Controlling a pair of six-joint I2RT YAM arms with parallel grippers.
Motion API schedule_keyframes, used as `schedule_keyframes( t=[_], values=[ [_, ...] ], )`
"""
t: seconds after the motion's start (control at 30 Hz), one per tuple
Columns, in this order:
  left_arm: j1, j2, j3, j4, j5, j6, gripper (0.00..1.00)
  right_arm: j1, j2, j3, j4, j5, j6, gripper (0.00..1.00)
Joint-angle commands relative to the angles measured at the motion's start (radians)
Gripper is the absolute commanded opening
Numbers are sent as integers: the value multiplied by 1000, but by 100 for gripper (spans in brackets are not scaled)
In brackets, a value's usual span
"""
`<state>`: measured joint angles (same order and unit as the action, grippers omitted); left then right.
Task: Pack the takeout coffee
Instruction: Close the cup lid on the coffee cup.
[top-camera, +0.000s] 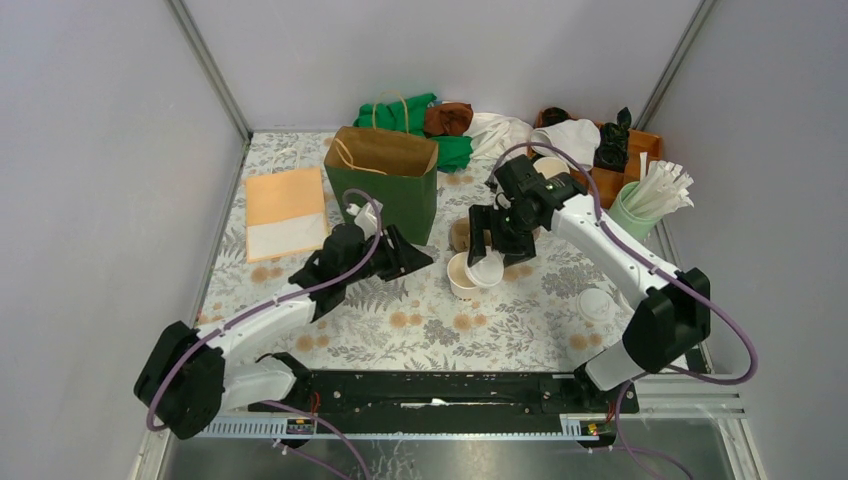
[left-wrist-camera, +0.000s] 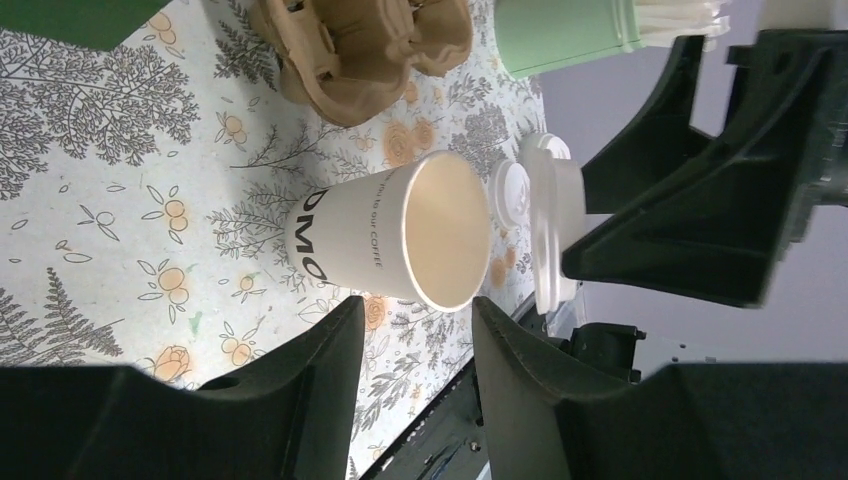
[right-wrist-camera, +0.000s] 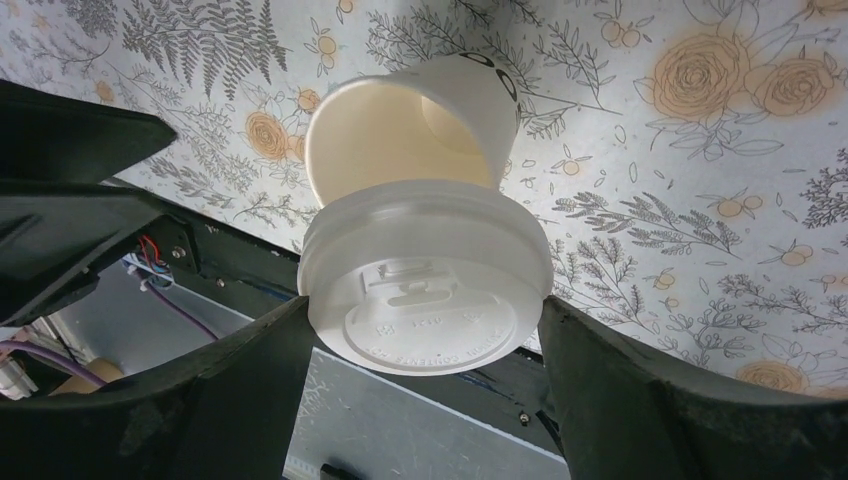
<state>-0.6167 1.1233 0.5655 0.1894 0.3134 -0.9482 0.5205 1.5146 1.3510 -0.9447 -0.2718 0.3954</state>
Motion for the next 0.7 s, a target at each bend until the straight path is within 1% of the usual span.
schedule_keyframes(
  t=[0.0, 0.1, 0.23, 0.37, 0.67],
  values=[
    [-13, 56, -4, 119, -21, -9, 47, 45, 53, 109, -65, 53, -27, 87],
    [-23, 117, -15, 180, -12, -22, 47, 77, 107, 148, -110, 89, -37, 87],
    [-37, 197, -19, 271, 13, -37, 48, 97, 131, 174, -122, 119, -36, 87],
    [-55, 227, 0, 280, 2, -23, 48, 105, 153, 192, -123, 133, -36, 87],
    [-55, 280, 25, 252, 5, -40, 48, 140, 216, 255, -148, 173, -35, 88]
  ],
)
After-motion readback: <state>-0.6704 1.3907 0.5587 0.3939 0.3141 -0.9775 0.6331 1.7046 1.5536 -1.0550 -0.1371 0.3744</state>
